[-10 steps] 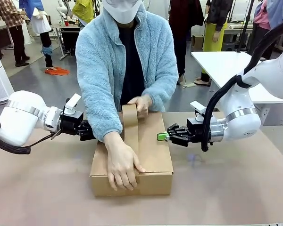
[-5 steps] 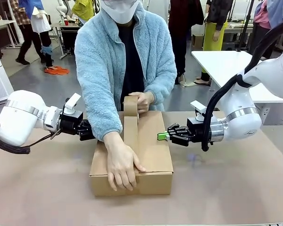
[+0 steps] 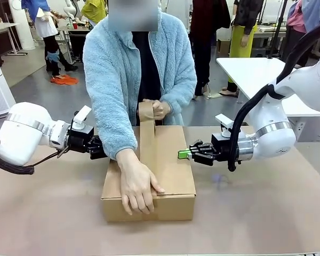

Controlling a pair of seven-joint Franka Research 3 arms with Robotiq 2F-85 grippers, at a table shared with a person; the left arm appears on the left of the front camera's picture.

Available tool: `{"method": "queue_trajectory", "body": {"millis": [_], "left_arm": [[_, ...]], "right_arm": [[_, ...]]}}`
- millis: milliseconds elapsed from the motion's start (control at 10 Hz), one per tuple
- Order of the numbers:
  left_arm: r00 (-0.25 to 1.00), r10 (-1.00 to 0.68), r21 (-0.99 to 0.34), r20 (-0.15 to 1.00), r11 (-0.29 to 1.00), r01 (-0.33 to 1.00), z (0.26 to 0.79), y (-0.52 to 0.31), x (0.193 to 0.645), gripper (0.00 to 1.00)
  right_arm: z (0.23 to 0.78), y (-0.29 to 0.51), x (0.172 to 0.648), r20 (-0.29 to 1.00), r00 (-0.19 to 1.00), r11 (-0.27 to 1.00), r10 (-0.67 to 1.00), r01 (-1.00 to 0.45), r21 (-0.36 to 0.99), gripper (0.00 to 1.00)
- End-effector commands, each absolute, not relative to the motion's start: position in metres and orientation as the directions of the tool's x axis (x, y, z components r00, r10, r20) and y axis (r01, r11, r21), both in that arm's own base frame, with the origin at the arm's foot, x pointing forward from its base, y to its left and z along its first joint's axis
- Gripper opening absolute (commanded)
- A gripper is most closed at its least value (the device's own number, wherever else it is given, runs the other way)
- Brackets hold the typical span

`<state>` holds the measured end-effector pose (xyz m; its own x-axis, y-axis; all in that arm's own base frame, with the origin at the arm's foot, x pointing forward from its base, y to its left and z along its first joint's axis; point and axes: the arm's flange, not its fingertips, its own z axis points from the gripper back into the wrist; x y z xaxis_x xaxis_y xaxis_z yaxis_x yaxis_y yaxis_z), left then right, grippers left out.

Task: Wrap the clocks to prevent damage.
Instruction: After the human seals the box with tape, release both hands from the side flaps of the Package Box.

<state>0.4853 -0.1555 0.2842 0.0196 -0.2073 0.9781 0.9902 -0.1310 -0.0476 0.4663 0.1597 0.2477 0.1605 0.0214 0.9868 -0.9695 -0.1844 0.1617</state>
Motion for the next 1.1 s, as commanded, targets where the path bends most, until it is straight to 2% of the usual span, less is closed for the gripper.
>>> {"method": "queue_trajectory", "body": {"millis": [0, 1000], "left_arm": [[0.024, -0.209, -0.049, 0.978, -0.117, 0.992, 0.2826, -0.1588, 0.4859, 0.0], [0.024, -0.209, -0.049, 0.978, -0.117, 0.992, 0.2826, -0.1588, 0.4859, 0.0]], "right_arm": [[0.2475, 0.1611, 0.466, 0.987, 0.16, -0.17, 0.026, -0.972, 0.162, 0.01], [0.2475, 0.1611, 0.466, 0.987, 0.16, -0.17, 0.026, -0.972, 0.162, 0.01]]}}
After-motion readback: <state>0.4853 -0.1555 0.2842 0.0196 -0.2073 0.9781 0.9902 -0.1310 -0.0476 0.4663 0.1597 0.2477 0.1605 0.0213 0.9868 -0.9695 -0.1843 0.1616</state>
